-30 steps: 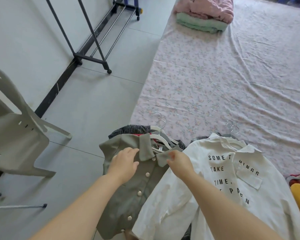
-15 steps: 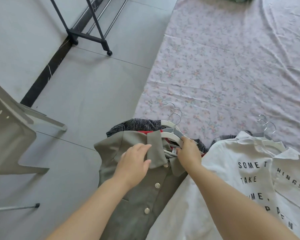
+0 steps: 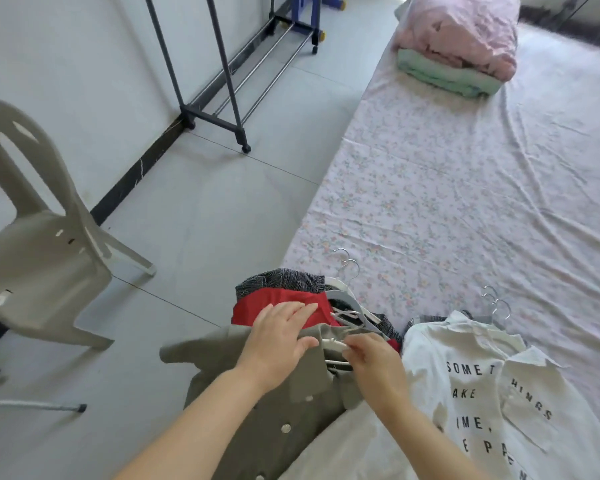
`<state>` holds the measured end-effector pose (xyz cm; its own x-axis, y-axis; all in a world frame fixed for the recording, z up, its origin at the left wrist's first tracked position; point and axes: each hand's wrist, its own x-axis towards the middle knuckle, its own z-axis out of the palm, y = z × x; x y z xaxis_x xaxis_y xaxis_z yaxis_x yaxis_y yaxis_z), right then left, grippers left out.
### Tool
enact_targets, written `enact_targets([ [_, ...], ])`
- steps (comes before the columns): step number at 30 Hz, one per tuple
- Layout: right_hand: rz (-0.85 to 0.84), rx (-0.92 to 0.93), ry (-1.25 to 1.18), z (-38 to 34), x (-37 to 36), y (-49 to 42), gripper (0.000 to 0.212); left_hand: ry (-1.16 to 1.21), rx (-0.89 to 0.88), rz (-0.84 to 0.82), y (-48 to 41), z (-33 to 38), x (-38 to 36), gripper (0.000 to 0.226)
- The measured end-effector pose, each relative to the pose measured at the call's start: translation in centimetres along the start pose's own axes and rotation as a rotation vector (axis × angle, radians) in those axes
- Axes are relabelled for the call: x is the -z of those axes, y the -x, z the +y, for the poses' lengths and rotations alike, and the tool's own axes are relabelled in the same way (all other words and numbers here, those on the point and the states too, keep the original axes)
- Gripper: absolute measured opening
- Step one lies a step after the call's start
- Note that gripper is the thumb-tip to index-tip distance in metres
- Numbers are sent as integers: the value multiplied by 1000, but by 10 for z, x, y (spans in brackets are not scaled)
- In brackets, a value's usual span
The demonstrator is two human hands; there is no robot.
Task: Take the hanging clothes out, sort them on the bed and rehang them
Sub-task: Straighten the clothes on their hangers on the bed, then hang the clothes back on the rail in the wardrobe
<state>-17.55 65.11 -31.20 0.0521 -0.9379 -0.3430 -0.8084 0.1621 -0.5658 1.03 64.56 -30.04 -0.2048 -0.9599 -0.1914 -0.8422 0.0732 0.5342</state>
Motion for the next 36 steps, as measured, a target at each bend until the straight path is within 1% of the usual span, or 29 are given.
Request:
enact_targets([
  [2,17,34,-69,-19,13,10,20,33,0,32,19,5,17,51],
  [5,-10,153,-48,-52,28,25,18,18,19,115,52,11,43,49],
  [7,-28,252,-26,-76,36,38,15,21,96,204,80,16,64,40],
  [10,-80,378,-15,-114,44,59,13,87,236,355,124,27,93,19],
  [12,-125,480,-38,-139,51,75,10,139,323,457,151,35,110,16],
  [14,-167,638,-31,-166,56,92,10,193,415,595,184,42,128,17],
  [17,-212,923,64,-203,62,110,26,216,511,735,224,52,153,20],
  [20,-162,1236,149,-255,66,148,35,190,595,901,283,60,178,25],
  [23,-166,1493,26,-309,61,199,40,152,675,1059,352,63,201,31],
  [26,-224,1655,-104,-359,48,256,36,111,807,1227,431,70,210,30],
  [31,-281,1948,-188,-416,12,374,37,52,1018,1499,555,87,200,24],
  [32,-257,2001,-190,-424,4,400,39,49,1051,1544,579,90,197,23],
  [35,-72,2207,-162,-444,-23,477,41,17,1142,1652,654,100,185,22],
  [36,-54,2260,-180,-449,-33,502,39,-7,1173,1678,680,104,181,24],
])
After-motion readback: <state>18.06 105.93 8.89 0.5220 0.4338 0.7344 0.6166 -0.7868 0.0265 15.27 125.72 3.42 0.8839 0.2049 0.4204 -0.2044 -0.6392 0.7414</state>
